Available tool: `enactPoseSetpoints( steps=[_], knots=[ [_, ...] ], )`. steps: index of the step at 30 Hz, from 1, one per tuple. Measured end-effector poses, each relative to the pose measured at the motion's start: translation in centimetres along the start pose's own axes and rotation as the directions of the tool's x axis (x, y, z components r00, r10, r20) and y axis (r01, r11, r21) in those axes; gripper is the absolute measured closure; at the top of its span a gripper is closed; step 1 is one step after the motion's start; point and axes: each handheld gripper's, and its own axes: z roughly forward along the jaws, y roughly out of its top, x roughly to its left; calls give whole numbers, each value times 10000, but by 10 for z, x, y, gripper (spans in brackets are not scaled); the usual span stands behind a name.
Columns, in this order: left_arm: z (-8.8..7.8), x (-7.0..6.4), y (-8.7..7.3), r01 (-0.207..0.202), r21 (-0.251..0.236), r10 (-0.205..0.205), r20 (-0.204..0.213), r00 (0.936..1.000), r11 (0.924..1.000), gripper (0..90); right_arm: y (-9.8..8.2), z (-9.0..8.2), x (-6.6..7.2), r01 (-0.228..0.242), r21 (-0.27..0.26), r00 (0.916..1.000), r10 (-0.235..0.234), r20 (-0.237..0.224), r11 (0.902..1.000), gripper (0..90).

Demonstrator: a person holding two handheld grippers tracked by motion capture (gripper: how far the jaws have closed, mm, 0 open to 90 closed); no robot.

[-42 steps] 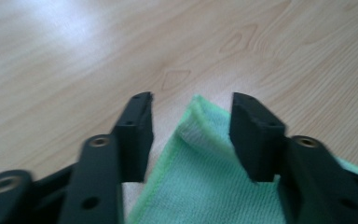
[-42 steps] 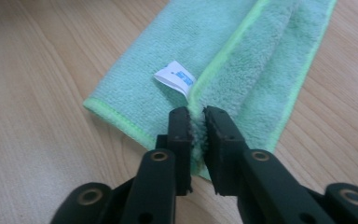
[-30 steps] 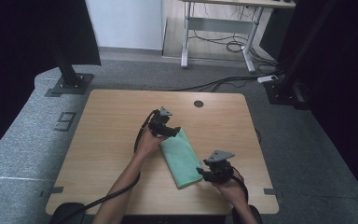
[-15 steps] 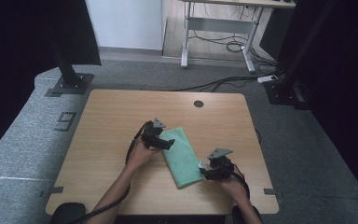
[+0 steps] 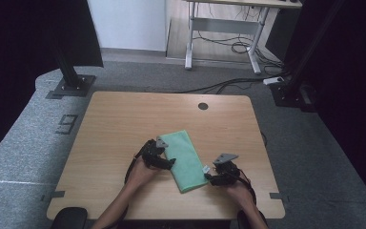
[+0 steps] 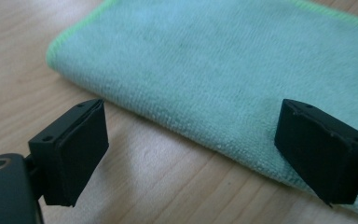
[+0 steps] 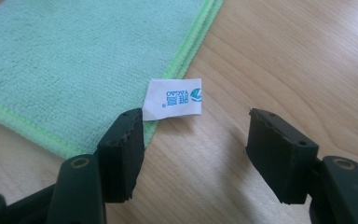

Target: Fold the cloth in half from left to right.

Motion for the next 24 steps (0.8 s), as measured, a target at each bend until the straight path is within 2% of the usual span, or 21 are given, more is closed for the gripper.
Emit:
enactPoseSetpoints(
  steps=[2, 7, 12, 16, 24],
  knots=[
    [1, 1, -1, 121, 2, -121, 16, 9999, 9999, 90, 0, 0, 2, 73, -26, 10000, -73, -13, 10000, 362],
    [1, 4, -1, 62, 7, -62, -195, 9998, 10000, 89, 1, 2, 8, 236, -88, 9996, -238, -150, 9997, 363],
    [1, 9, -1, 188, 9, -187, -286, 9994, 9998, 90, 4, 4, 14, 396, -146, 9987, -400, -315, 9991, 363],
    [1, 14, -1, 176, 71, -174, -384, 9991, 9998, 89, 6, 6, 18, 413, -175, 9983, -420, -408, 9990, 363],
    [1, 28, 0, 401, 141, -393, -518, 9979, 9991, 89, 11, 11, 28, 461, -224, 9970, -474, -617, 9987, 363]
  ],
)
